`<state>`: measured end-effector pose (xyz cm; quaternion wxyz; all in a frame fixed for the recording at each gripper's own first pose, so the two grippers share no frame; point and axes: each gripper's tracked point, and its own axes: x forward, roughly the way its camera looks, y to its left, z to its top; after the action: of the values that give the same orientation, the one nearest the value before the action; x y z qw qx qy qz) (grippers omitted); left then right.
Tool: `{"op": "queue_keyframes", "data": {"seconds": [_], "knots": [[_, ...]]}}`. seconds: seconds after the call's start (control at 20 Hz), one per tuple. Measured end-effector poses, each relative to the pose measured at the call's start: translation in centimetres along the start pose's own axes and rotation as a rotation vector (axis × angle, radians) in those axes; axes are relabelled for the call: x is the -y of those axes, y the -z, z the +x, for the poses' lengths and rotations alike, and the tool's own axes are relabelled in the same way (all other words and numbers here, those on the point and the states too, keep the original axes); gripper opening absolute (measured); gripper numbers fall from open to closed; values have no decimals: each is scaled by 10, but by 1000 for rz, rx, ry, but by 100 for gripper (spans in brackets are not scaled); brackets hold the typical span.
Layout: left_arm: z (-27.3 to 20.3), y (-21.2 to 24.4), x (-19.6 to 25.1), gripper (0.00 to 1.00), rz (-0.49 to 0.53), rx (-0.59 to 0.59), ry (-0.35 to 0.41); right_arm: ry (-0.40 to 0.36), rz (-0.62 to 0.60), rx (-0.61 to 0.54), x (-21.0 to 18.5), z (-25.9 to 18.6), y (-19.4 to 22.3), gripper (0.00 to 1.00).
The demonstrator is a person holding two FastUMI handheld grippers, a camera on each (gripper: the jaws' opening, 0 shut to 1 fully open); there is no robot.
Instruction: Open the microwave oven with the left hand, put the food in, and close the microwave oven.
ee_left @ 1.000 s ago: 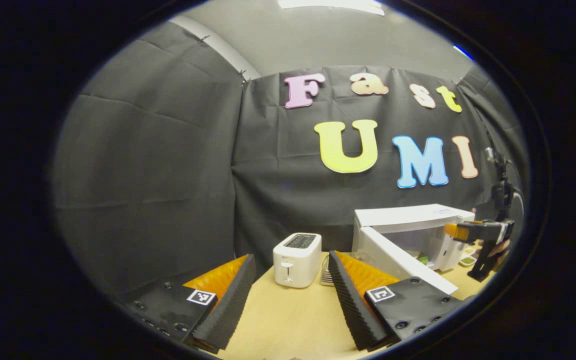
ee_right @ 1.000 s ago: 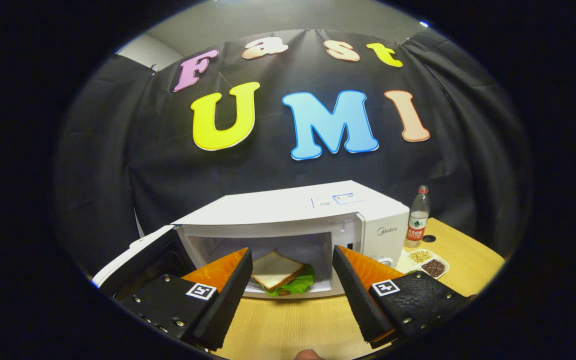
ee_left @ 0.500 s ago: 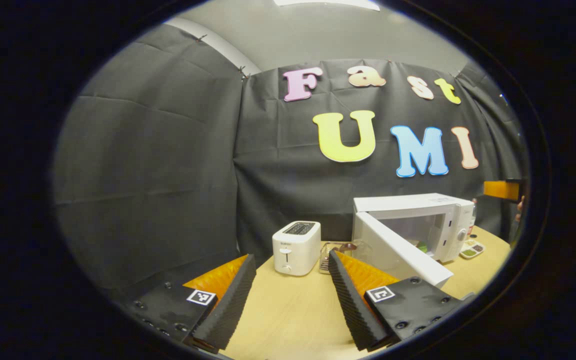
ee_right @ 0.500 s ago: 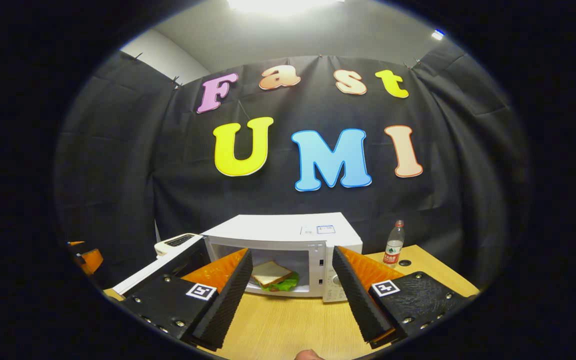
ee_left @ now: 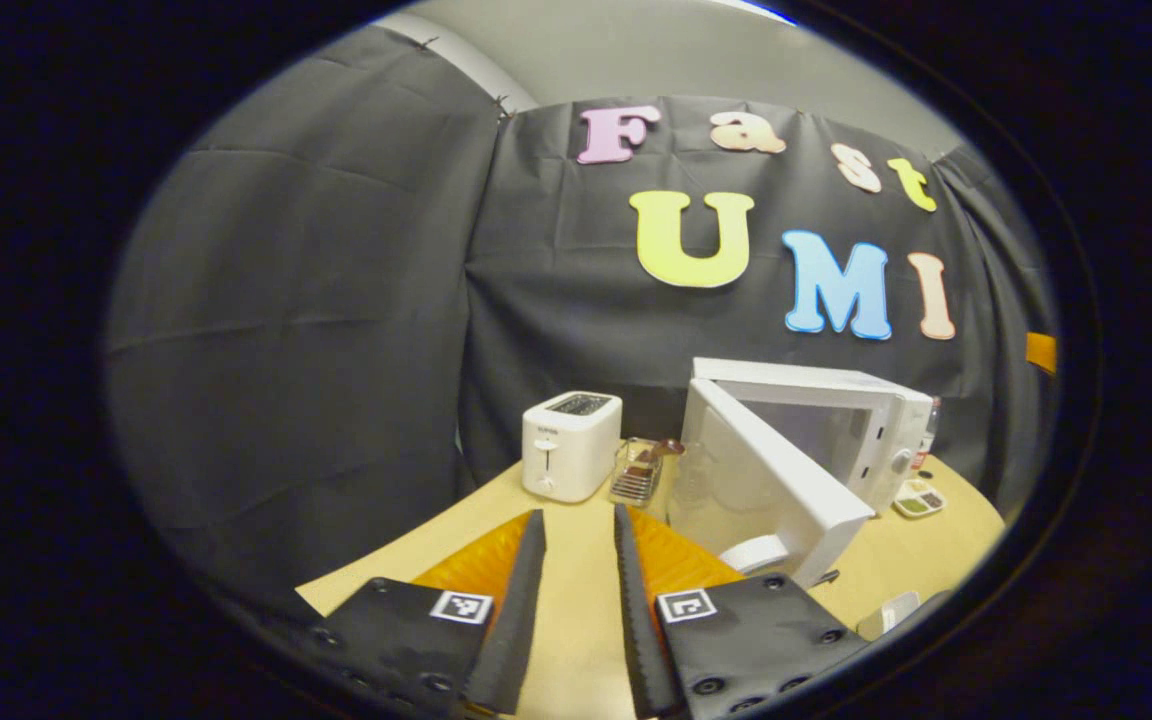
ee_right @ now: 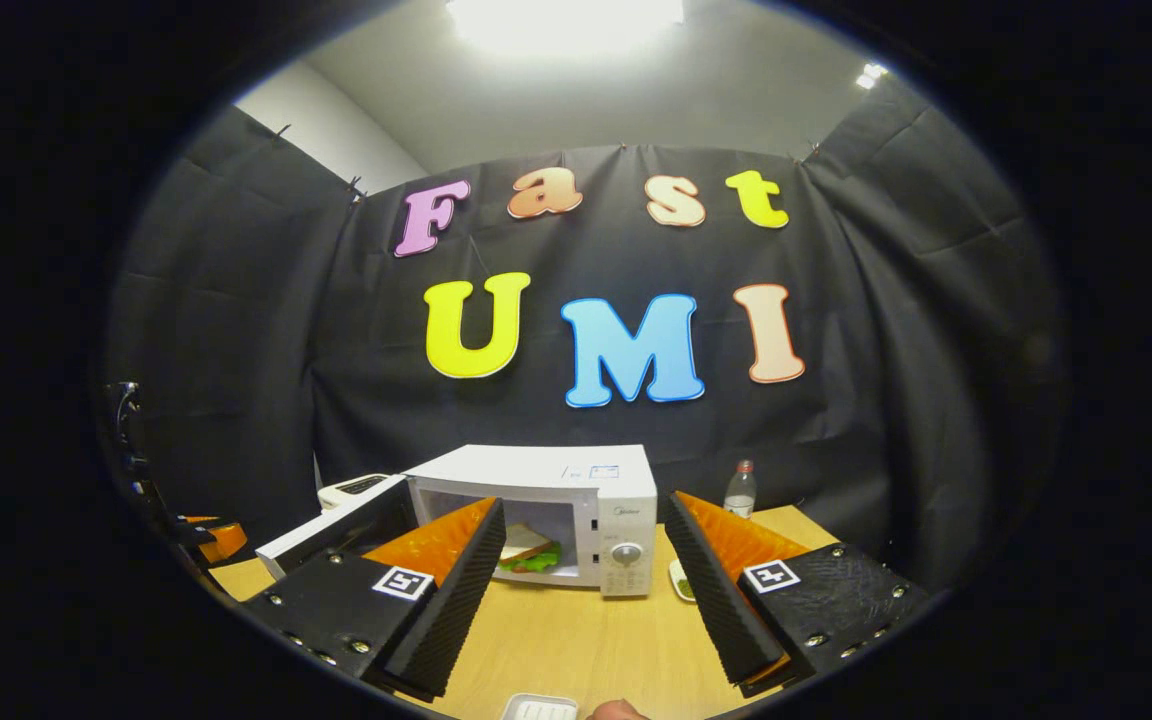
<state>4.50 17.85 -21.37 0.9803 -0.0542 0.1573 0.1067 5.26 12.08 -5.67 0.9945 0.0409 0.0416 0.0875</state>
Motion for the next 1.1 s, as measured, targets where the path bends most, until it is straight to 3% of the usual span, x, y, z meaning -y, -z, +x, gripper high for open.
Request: {"op": "queue_keyframes", "data": {"seconds": [0.2,0.3,0.55,0.75,1.1], "knots": [[2,16,12,20,10,-43,-9,37,14,15,30,-21,-4,97],[-4,27,25,7,1,-74,25,55,1,18,46,-32,-3,97],[-9,31,53,7,106,-81,62,86,11,11,82,-56,-1,97],[-12,30,76,8,120,-83,99,95,2,-7,98,-64,4,97],[-8,28,130,7,139,-84,219,102,12,-15,95,-60,4,97]]}}
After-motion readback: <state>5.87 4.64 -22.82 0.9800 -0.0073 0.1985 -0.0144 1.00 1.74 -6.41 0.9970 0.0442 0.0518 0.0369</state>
